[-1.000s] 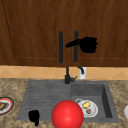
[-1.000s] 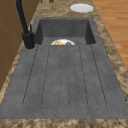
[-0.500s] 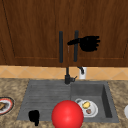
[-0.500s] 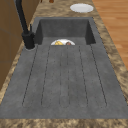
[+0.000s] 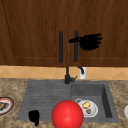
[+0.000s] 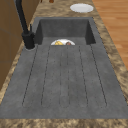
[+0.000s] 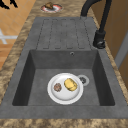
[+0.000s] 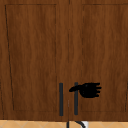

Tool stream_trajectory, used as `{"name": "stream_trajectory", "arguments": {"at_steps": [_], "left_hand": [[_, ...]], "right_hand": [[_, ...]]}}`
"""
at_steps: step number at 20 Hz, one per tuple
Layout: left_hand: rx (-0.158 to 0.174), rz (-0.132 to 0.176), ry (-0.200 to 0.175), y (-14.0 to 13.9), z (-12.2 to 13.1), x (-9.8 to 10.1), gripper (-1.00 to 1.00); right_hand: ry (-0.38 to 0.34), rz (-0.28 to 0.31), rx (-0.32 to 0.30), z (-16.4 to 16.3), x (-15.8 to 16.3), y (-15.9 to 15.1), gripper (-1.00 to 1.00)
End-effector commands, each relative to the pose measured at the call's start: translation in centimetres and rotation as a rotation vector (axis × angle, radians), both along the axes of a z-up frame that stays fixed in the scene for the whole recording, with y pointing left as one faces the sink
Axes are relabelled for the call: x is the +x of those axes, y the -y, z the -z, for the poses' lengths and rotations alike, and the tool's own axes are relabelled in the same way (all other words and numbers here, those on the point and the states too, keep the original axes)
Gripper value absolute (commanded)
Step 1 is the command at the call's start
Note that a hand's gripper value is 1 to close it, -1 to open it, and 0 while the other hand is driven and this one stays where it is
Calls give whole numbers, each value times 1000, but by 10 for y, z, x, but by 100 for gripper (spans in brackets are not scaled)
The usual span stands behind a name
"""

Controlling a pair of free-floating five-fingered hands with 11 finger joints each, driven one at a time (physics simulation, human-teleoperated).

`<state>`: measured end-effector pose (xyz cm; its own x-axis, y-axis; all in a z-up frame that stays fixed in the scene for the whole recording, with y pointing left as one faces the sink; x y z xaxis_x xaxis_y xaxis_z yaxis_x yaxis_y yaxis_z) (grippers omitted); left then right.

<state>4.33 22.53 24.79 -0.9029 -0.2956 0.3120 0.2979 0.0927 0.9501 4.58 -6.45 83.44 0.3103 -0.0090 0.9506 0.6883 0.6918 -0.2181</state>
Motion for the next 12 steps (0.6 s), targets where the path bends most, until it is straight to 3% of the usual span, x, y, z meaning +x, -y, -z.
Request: {"name": "stream_trajectory", "arguments": {"at_steps": [1, 6, 9, 10, 11, 12], "left_hand": [[0, 0, 0, 0, 0, 0, 0], [0, 0, 0, 0, 0, 0, 0], [0, 0, 0, 0, 0, 0, 0], [0, 0, 0, 0, 0, 0, 0], [0, 0, 0, 0, 0, 0, 0], [0, 0, 0, 0, 0, 0, 0]], "right_hand": [[68, 69, 15, 23, -15, -1, -100], [91, 82, -69, 56, -44, -5, -100], [114, 111, -32, 73, -52, -2, -100], [88, 121, -28, 76, -48, -1, -100], [59, 72, -23, 83, -32, -2, -100], [53, 87, -30, 86, -26, -2, -100]]}}
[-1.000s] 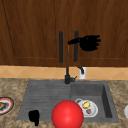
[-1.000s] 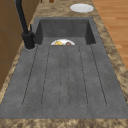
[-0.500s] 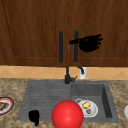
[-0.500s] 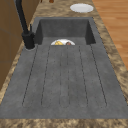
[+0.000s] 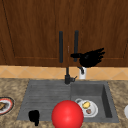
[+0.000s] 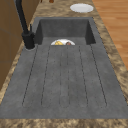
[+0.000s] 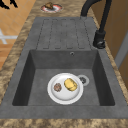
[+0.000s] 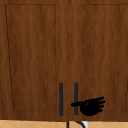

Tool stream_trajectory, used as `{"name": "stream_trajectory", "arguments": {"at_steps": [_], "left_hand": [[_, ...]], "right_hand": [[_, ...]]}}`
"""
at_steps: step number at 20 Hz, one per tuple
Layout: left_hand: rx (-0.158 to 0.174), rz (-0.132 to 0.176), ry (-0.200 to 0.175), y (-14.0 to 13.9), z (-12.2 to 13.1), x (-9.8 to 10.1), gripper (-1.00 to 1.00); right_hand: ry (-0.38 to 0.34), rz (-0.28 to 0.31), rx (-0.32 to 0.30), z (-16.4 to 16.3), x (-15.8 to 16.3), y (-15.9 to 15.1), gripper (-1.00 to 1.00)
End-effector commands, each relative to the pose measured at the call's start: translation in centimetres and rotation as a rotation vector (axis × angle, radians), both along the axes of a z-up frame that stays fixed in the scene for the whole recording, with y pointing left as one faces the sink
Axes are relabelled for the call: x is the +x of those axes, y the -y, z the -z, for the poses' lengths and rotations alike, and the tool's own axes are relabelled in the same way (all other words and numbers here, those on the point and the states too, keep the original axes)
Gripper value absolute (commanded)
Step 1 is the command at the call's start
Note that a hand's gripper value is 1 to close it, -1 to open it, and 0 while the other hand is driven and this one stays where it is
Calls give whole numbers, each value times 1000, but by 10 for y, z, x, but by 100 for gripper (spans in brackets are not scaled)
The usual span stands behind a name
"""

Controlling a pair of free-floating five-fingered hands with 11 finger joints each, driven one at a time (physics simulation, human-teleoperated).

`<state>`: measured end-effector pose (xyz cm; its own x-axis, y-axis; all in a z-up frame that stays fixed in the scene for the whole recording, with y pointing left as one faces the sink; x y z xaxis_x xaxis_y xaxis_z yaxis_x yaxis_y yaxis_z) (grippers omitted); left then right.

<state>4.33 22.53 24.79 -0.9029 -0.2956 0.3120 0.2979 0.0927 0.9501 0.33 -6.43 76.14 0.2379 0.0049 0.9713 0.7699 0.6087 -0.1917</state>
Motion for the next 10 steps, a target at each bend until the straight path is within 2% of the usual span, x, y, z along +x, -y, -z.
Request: {"name": "stream_trajectory", "arguments": {"at_steps": [1, 6, 9, 10], "left_hand": [[0, 0, 0, 0, 0, 0, 0], [0, 0, 0, 0, 0, 0, 0], [0, 0, 0, 0, 0, 0, 0], [0, 0, 0, 0, 0, 0, 0]], "right_hand": [[-28, 0, 11, 17, 26, -2, -100], [-15, 74, 39, 34, 62, -18, -100], [-11, 106, 43, 44, 73, -33, -100], [0, 111, 37, 44, 68, -43, -100]]}}
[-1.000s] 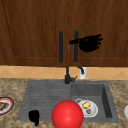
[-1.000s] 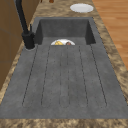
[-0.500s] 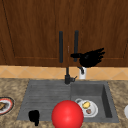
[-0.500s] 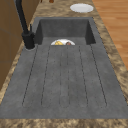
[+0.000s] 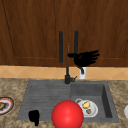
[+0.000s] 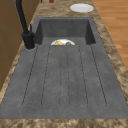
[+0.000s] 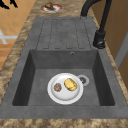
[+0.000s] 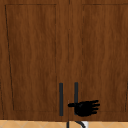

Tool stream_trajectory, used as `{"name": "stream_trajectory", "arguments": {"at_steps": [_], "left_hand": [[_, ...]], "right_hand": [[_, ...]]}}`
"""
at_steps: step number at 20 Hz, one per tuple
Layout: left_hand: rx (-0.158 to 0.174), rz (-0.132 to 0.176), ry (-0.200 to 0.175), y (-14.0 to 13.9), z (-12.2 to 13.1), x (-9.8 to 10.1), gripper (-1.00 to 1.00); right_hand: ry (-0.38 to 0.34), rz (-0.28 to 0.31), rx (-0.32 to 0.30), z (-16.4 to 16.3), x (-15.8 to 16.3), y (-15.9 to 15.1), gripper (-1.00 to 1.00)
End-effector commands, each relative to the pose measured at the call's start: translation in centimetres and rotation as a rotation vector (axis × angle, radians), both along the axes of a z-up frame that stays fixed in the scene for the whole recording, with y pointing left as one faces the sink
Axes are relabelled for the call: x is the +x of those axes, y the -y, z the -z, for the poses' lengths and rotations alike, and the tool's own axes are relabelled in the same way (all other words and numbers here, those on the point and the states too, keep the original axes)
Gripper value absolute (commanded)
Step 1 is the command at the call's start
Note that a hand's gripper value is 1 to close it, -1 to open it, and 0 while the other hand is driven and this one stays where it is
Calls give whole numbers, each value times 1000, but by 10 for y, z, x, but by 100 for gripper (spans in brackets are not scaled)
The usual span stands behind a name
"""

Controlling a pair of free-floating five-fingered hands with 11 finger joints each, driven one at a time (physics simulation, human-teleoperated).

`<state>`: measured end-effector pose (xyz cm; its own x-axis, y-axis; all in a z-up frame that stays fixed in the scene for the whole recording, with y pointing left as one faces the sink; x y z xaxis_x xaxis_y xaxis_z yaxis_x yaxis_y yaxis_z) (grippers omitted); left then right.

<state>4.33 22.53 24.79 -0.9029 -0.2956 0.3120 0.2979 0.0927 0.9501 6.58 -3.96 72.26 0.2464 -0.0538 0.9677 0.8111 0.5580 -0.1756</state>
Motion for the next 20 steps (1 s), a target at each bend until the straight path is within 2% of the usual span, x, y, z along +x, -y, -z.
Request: {"name": "stream_trajectory", "arguments": {"at_steps": [1, 5, 8, 11, 14, 20], "left_hand": [[0, 0, 0, 0, 0, 0, 0], [0, 0, 0, 0, 0, 0, 0], [0, 0, 0, 0, 0, 0, 0], [0, 0, 0, 0, 0, 0, 0], [0, 0, 0, 0, 0, 0, 0], [0, 0, 0, 0, 0, 0, 0]], "right_hand": [[9, 40, -3, 7, 10, -22, -100], [1, 27, 2, 11, 38, -33, -100], [-20, 5, 21, 15, 65, -28, -100], [-6, 0, 23, 18, 89, -23, -100], [-13, -38, 18, 26, 109, -20, -100], [-6, -21, 15, 37, 138, -23, -100]]}}
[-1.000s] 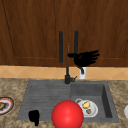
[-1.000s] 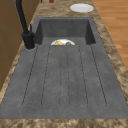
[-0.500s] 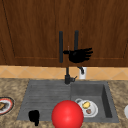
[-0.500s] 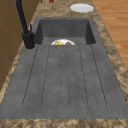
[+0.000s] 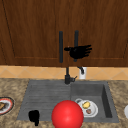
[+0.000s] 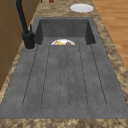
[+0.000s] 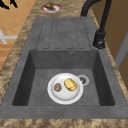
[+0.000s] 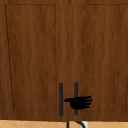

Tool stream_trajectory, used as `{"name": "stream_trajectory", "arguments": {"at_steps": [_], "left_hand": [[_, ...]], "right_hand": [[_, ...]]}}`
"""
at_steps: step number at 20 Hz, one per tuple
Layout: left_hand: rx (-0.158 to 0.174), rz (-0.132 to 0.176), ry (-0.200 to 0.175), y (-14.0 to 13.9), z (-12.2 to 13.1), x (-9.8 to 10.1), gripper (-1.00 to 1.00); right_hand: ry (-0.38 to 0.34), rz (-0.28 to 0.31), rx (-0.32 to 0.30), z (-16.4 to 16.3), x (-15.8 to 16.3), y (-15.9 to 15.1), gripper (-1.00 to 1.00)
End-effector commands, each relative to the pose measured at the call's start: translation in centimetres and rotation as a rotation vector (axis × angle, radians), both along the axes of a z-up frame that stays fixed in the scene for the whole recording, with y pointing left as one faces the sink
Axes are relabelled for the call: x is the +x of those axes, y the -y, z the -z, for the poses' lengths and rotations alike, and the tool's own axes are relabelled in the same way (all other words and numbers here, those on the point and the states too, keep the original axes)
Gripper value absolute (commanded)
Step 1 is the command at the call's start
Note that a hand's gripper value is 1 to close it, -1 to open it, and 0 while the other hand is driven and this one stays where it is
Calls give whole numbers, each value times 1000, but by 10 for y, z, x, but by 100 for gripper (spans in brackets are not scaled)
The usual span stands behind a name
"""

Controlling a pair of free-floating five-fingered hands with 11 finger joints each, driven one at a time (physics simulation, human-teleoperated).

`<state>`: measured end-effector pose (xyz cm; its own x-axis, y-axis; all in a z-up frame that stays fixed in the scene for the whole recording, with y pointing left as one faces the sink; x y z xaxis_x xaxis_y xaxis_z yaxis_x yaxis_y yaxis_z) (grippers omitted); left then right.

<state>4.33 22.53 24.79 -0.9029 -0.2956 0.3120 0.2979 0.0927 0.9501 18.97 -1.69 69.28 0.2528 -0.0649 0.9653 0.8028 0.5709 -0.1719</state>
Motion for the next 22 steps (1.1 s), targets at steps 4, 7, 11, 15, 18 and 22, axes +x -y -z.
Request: {"name": "stream_trajectory", "arguments": {"at_steps": [4, 7, 11, 15, 18, 22], "left_hand": [[0, 0, 0, 0, 0, 0, 0], [0, 0, 0, 0, 0, 0, 0], [0, 0, 0, 0, 0, 0, 0], [0, 0, 0, 0, 0, 0, 0], [0, 0, 0, 0, 0, 0, 0], [0, 0, 0, 0, 0, 0, 0]], "right_hand": [[3, -9, 11, 15, 40, 10, -100], [15, -4, 38, 17, 61, 27, -100], [16, -10, 54, 22, 88, 44, -100], [-5, -46, 42, 29, 102, 43, -100], [20, -70, 41, 35, 94, 45, -100], [99, -53, 61, 38, 82, 47, -100]]}}
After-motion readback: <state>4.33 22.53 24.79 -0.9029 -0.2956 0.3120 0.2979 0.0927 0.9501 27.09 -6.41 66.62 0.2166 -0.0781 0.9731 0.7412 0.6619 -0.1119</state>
